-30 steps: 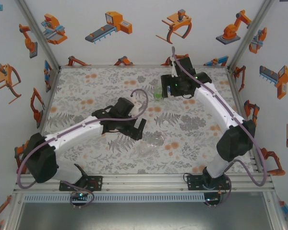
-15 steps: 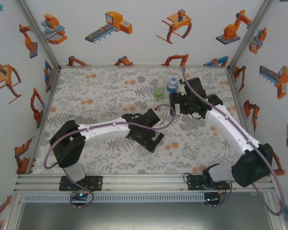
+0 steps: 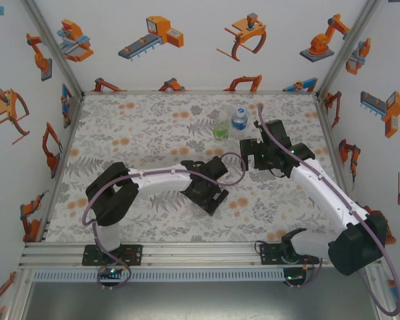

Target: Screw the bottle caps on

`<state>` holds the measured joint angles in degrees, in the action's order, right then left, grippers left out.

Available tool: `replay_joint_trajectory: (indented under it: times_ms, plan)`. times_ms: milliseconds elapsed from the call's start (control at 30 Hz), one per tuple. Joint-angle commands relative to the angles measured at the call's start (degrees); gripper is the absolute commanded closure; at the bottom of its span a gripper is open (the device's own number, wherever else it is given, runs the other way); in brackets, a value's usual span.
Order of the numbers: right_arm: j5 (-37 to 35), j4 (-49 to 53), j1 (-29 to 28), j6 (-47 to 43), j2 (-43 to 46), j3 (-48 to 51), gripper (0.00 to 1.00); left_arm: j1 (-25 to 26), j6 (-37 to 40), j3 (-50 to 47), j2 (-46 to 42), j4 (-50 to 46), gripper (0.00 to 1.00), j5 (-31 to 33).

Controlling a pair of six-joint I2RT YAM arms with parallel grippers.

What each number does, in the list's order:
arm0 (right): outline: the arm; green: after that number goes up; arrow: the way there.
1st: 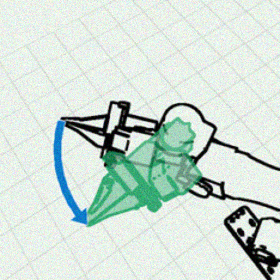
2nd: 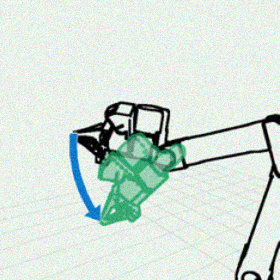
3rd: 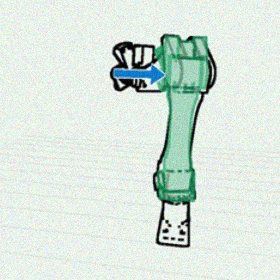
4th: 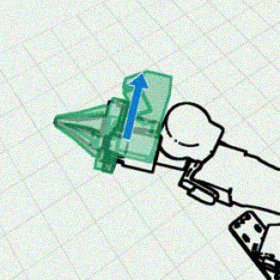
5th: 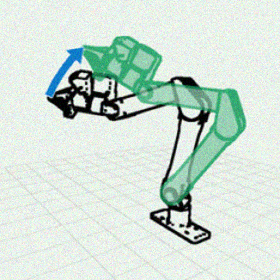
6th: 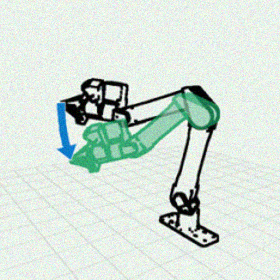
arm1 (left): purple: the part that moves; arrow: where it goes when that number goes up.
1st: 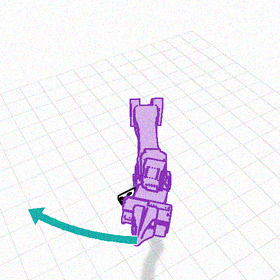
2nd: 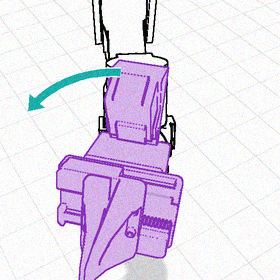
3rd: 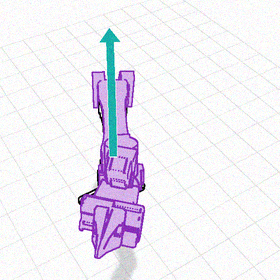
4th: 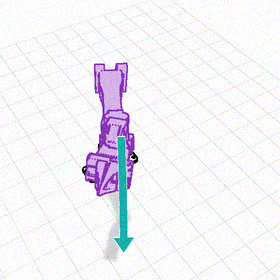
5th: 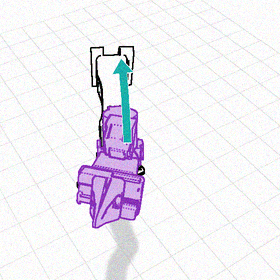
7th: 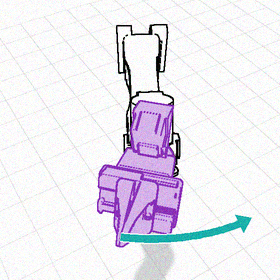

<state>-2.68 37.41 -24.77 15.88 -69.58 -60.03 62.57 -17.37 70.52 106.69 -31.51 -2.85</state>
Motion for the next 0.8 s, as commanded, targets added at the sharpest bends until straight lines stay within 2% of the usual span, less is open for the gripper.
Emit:
replay_joint_trajectory:
  times_ms: [0, 133, 367, 567, 767]
  plan:
    - [0.01, -1.2, 0.07, 0.79, 2.72, 1.11, 0.04, 0.22, 0.3, 1.44, 1.01, -1.45, 0.26, -0.94]
    - [-0.42, -1.03, 0.07, 0.77, 3.83, 1.85, 0.06, 0.25, 0.64, 1.18, 1.07, -1.52, 0.32, -0.96]
    - [1.74, -0.47, 0.08, 1.3, 4.37, 1.79, 0.13, 0.24, 1.61, 0.49, -1.22, -1.78, 0.52, 0.94]
    - [4.08, -0.46, 0.04, 2.57, 2.89, 1.5, 0.17, -0.48, 2.6, -1.42, -6.18, -1.94, 0.68, 3.67]
    - [6.33, -1.44, -0.6, 4.48, -0.37, 1.96, 0.23, -4.16, 2.87, -5.21, -13.47, -0.32, 0.81, 3.23]
